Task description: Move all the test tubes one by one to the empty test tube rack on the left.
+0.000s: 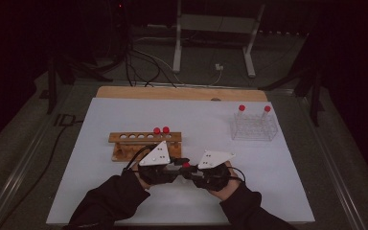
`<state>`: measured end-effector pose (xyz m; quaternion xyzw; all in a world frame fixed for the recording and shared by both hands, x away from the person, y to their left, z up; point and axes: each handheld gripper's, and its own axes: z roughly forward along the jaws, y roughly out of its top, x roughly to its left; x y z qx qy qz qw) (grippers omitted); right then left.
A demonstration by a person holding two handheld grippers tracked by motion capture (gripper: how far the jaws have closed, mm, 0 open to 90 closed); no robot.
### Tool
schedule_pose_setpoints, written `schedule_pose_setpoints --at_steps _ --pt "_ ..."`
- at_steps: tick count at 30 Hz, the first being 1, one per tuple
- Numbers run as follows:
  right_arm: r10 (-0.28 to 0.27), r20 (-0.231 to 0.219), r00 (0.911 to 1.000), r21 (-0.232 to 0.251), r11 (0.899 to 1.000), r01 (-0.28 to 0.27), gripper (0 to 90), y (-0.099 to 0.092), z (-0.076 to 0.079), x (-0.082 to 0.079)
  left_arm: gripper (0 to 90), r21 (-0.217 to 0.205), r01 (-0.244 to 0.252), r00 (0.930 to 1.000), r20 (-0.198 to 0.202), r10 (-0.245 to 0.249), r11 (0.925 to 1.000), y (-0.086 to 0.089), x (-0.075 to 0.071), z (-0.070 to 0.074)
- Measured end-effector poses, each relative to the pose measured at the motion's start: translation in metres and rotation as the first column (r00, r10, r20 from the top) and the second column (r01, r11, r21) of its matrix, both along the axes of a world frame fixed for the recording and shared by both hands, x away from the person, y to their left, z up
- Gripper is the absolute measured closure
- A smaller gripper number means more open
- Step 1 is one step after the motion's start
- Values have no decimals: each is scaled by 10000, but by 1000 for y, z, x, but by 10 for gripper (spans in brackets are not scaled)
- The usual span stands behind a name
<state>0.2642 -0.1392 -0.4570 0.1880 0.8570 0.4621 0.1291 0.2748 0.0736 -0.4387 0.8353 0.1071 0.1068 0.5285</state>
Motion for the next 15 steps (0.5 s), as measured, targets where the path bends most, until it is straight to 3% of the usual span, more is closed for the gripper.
schedule_pose_setpoints --at_steps 9,15 --pt "103 -129 9999 117 9999 -102 735 -1 0 1 719 -26 77 9999 88 -77 10000 1 0 1" --pt "-64 -92 9999 262 9996 67 597 -4 -1 2 719 -224 -221 9997 116 223 9995 11 3 8"
